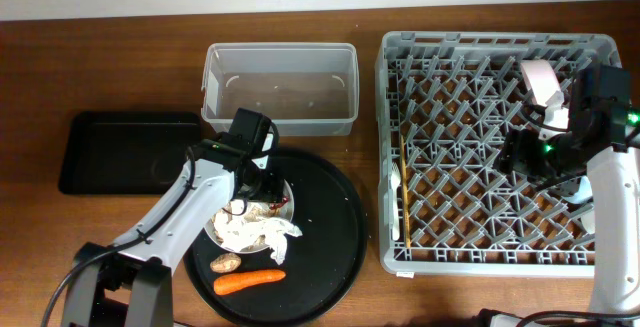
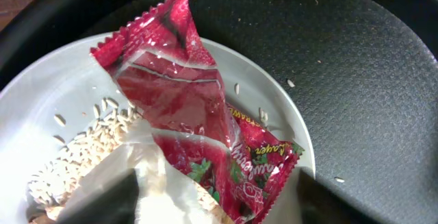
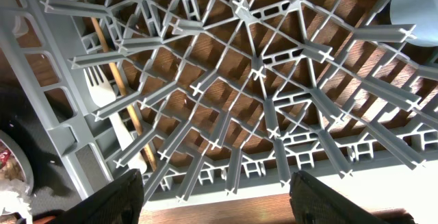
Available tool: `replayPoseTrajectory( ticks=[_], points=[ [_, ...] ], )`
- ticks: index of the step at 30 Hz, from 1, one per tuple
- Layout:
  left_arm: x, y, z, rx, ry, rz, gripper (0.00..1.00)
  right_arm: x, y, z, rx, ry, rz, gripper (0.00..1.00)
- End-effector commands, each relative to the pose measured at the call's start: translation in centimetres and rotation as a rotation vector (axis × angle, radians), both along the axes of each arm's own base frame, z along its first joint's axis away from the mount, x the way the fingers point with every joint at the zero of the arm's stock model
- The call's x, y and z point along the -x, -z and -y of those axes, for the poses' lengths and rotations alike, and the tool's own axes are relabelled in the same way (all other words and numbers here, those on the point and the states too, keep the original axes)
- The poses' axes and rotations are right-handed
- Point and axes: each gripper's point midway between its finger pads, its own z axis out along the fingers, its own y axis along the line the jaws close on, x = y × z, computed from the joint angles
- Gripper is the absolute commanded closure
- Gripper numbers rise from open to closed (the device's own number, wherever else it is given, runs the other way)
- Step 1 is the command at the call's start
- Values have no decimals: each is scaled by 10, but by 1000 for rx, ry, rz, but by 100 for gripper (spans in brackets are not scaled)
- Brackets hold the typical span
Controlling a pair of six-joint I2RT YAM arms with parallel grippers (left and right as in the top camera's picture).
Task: Sort waste into correct bins and load items into the dishwasher rack
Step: 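Grasp the red wrapper and tissue on the plate with the left gripper, then carry the wrapper and tissue into the clear bin and release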
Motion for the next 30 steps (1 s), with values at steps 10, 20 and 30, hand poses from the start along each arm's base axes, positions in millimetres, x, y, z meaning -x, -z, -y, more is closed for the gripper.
replayPoseTrajectory(
  ticks=[10, 20, 30],
  points=[
    [-17, -90, 3, 32, -9, 138, 100, 0, 1, -1, -11, -7, 0, 28],
    [-150, -150, 22, 86, -97, 687, 100, 0, 1, -1, -10, -7, 4, 28],
    [-136, -148, 21, 64, -58, 620, 21, -1, 1, 0, -9, -7, 4, 28]
  ],
)
